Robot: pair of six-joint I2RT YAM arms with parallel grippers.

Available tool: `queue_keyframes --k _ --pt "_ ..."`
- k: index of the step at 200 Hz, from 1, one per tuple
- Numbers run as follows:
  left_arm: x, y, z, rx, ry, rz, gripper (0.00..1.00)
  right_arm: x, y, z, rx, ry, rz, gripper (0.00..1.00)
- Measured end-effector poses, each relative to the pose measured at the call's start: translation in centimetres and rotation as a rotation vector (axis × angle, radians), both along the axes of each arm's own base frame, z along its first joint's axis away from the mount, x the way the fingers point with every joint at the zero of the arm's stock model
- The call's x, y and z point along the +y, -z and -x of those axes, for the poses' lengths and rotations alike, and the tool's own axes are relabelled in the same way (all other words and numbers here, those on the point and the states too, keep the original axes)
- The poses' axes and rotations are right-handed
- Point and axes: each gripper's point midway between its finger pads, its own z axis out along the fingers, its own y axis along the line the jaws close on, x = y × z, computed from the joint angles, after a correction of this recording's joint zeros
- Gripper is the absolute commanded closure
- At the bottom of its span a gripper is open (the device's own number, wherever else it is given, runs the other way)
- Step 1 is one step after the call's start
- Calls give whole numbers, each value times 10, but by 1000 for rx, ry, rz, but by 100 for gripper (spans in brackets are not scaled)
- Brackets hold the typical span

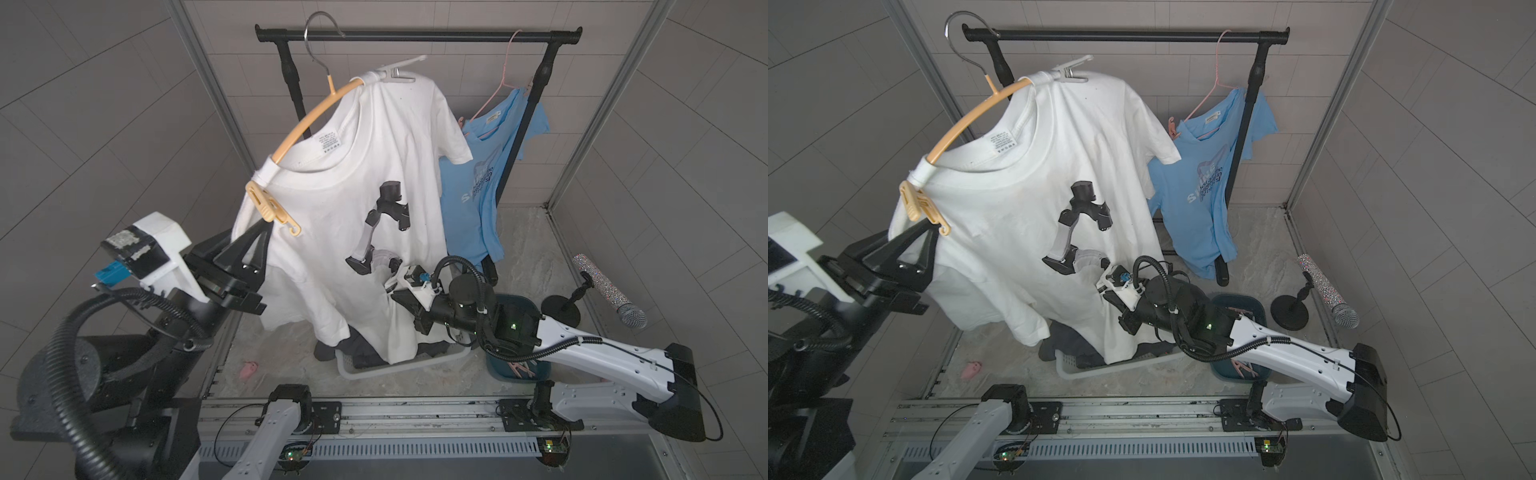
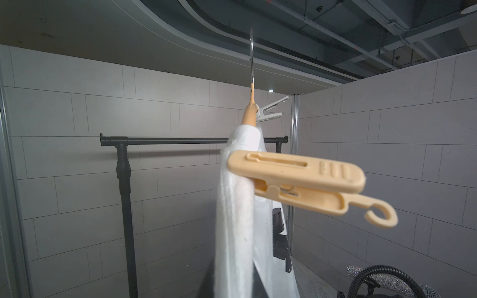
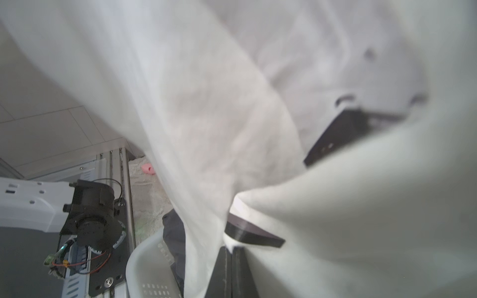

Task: Use clothespins to secure the t-shirt on both sides of the hanger
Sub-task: Pick up the hanger from the basket, then hang the hanger on the clothesline.

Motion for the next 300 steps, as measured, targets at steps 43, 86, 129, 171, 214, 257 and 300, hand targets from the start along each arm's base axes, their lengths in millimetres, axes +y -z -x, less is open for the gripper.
queue_keyframes --k 43,86,129,171,214,257,300 --pt "5 6 4 15 -32 11 100 6 -85 4 -115 -9 -189 100" --pt "22 -6 15 -34 -128 38 100 22 -139 -14 -207 48 -270 100" --pt "29 -3 -6 0 -183 35 100 35 -143 -46 -263 150 -226 100" --pt "27 25 -89 172 -186 12 100 39 -119 -90 -267 249 -161 100" --pt "27 76 -164 372 -204 -10 100 45 -83 -131 -243 320 -90 100" --pt "31 87 -199 409 -235 -10 100 52 -81 -158 -255 358 -112 100" --pt "33 70 -211 344 -246 7 100 49 -98 -174 -296 407 -177 100"
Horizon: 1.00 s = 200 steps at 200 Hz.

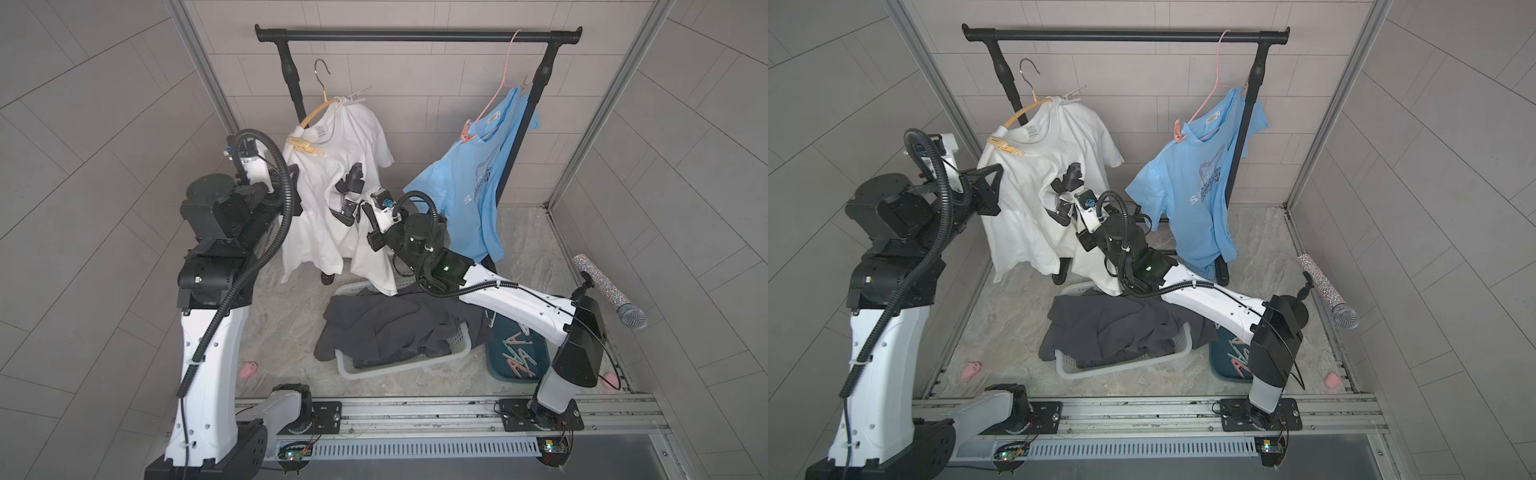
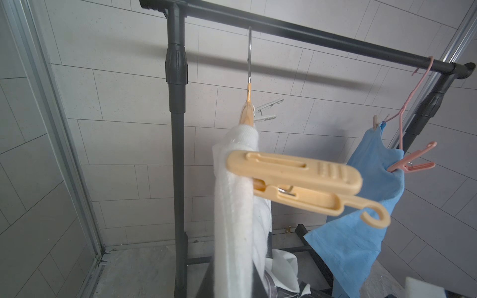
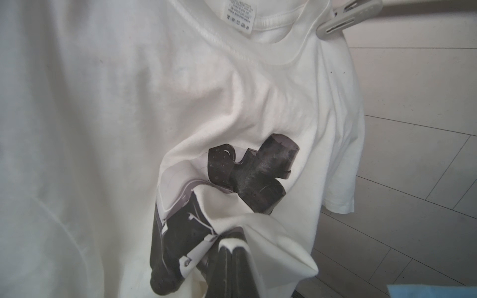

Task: Use clothespins to secure the t-shirt on both sides of the hanger
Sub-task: Hang the hanger on the clothesline.

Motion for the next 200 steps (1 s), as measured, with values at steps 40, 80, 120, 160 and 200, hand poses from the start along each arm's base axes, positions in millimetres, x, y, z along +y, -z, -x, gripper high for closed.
queue_keyframes --k 40,80,120,160,200 --pt "0 -25 -3 -67 -1 4 100 0 -14 -15 -43 32 -58 100" --pt "-1 -34 -18 -90 5 4 100 2 -15 -29 -61 54 -85 100" --pt "1 -31 -43 -73 -10 12 100 3 -18 -44 -75 72 -108 100" --pt "3 -39 -57 -92 -27 23 100 4 -19 -53 -81 83 -118 100" --pt "4 -47 -62 -111 -33 27 100 3 -20 -54 -77 81 -129 100"
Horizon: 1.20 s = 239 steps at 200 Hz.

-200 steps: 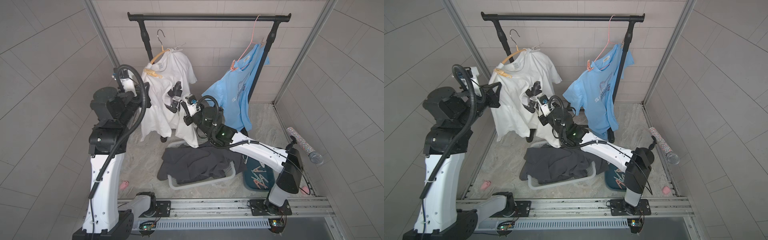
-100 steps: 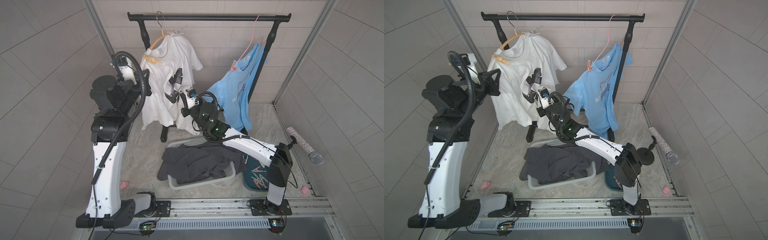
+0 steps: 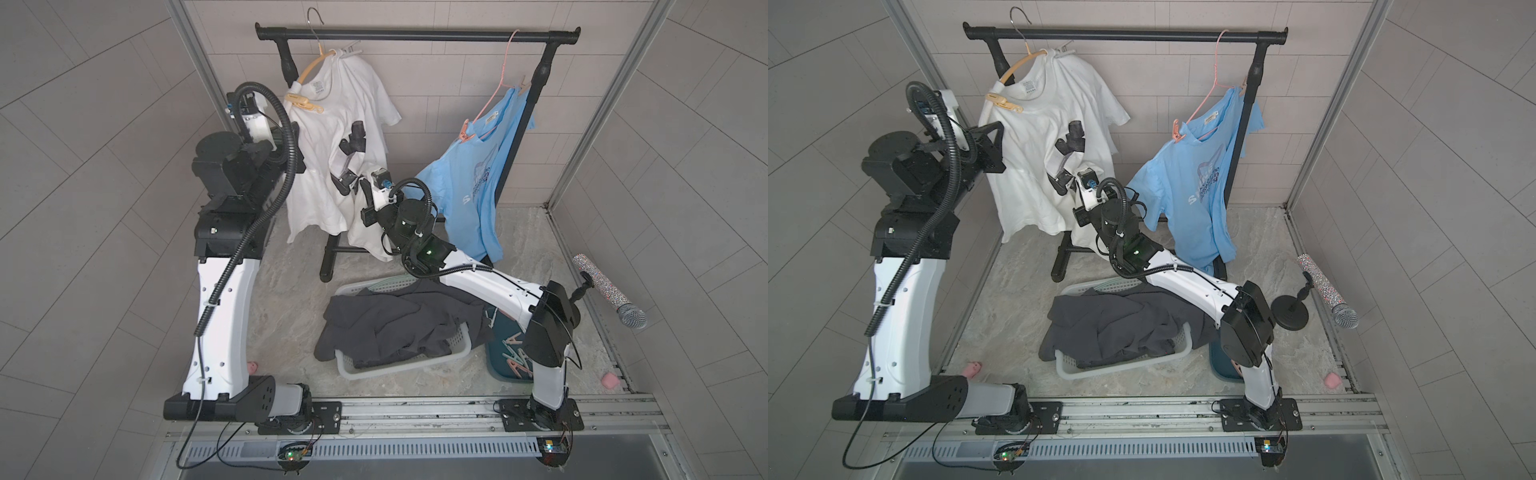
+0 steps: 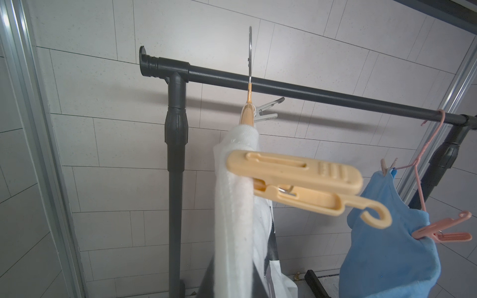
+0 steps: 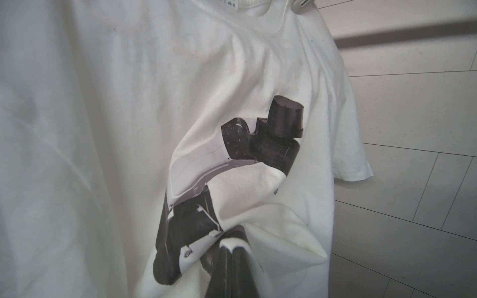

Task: Use clothespins to secure the t-shirt on both sides of the hanger
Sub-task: Hang the hanger on the clothesline.

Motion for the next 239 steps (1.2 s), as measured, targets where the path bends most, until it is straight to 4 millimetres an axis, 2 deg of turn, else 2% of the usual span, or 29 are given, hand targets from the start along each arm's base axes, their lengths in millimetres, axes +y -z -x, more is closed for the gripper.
queue_keyframes --k 47,98,116,129,143,159,172,186,195,208,239 --pt "1 0 -5 13 -11 -22 100 5 0 -2 7 -19 -6 100" --pt "5 27 -25 94 -39 -71 100 17 23 -4 60 -58 32 100" --pt "6 27 -27 92 -52 -88 100 20 29 -4 74 -72 46 100" --pt "7 26 -27 89 -58 -95 100 22 35 -3 84 -83 50 86" --pt "8 26 -26 89 -63 -103 81 25 47 -2 106 -97 59 67" --pt "9 29 -25 91 -69 -108 51 27 65 -1 134 -114 92 55" --pt "10 32 -21 95 -72 -114 35 27 79 3 171 -127 125 42" --pt "10 34 -15 97 -73 -116 16 22 88 8 207 -134 158 35" --pt "10 33 -9 91 -76 -127 12 17 89 13 226 -136 174 34" --pt "11 32 1 88 -80 -127 10 6 80 23 237 -135 183 32" --pt "19 33 34 76 -117 -121 9 -40 39 61 211 -125 151 30"
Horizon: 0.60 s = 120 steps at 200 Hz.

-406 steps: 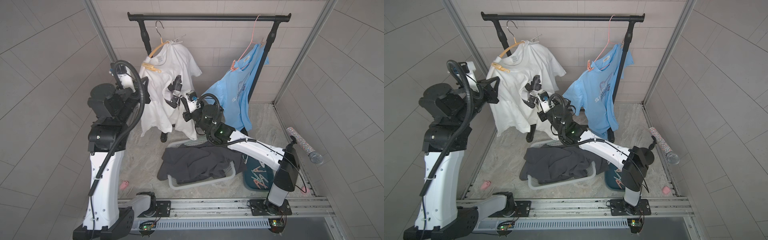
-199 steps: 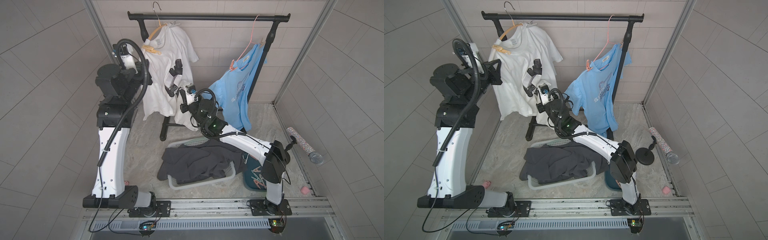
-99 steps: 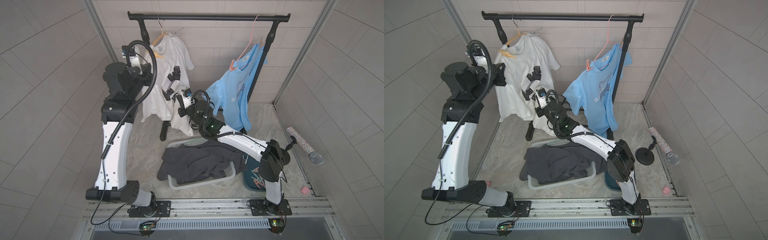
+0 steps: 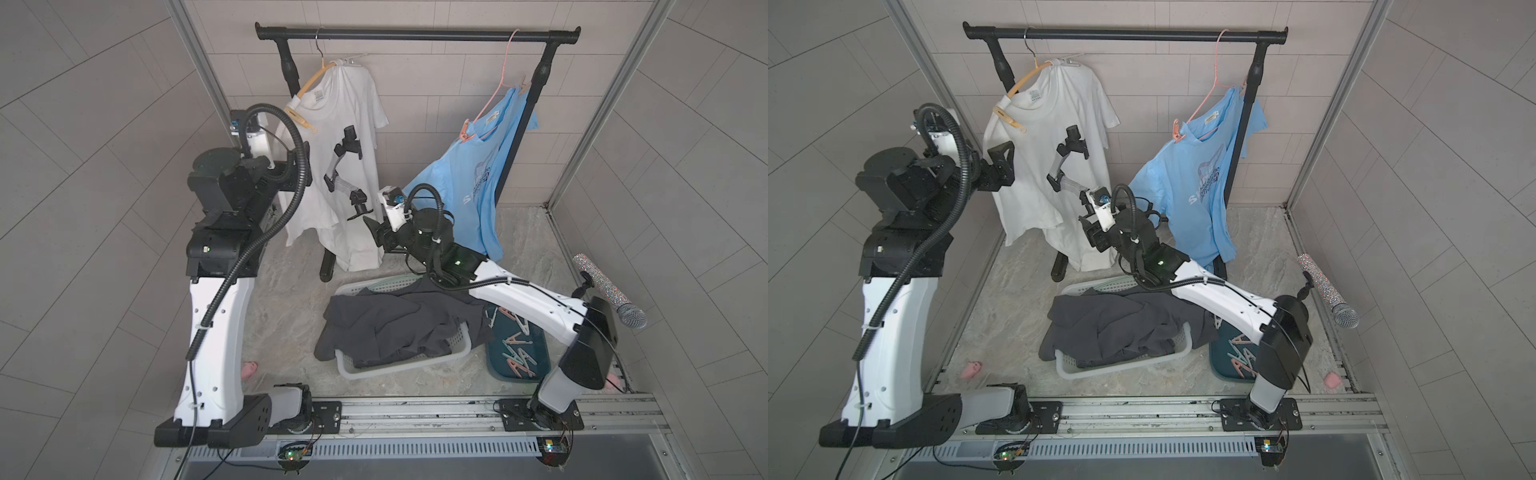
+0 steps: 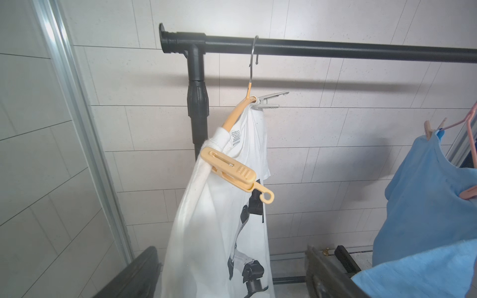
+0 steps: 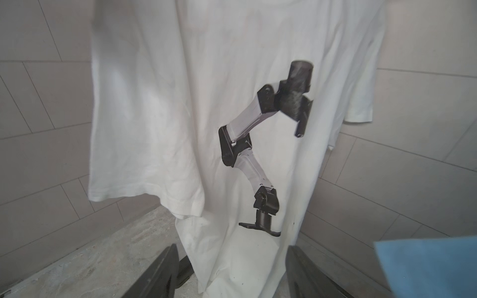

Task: Use clothespins to secure the t-shirt on both sides of the hanger
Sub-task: Hang the hanger on the clothesline, then pick up the clothespin from the storage box.

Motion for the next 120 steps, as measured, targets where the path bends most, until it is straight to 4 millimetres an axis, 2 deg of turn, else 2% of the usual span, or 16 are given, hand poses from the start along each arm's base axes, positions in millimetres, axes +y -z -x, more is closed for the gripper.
queue_keyframes --k 24,52,75,99,120 --pt "6 8 28 -3 -31 7 9 -41 -29 31 -31 23 -35 32" --pt "0 26 57 2 15 37 14 -92 -32 61 -15 90 -42 38" --pt "-28 56 72 27 177 69 22 -136 -11 80 53 177 -32 39" --pt "-80 94 90 80 475 104 22 -187 23 92 149 317 -24 41" --pt "-123 135 107 147 727 112 22 -229 63 100 241 453 -22 43"
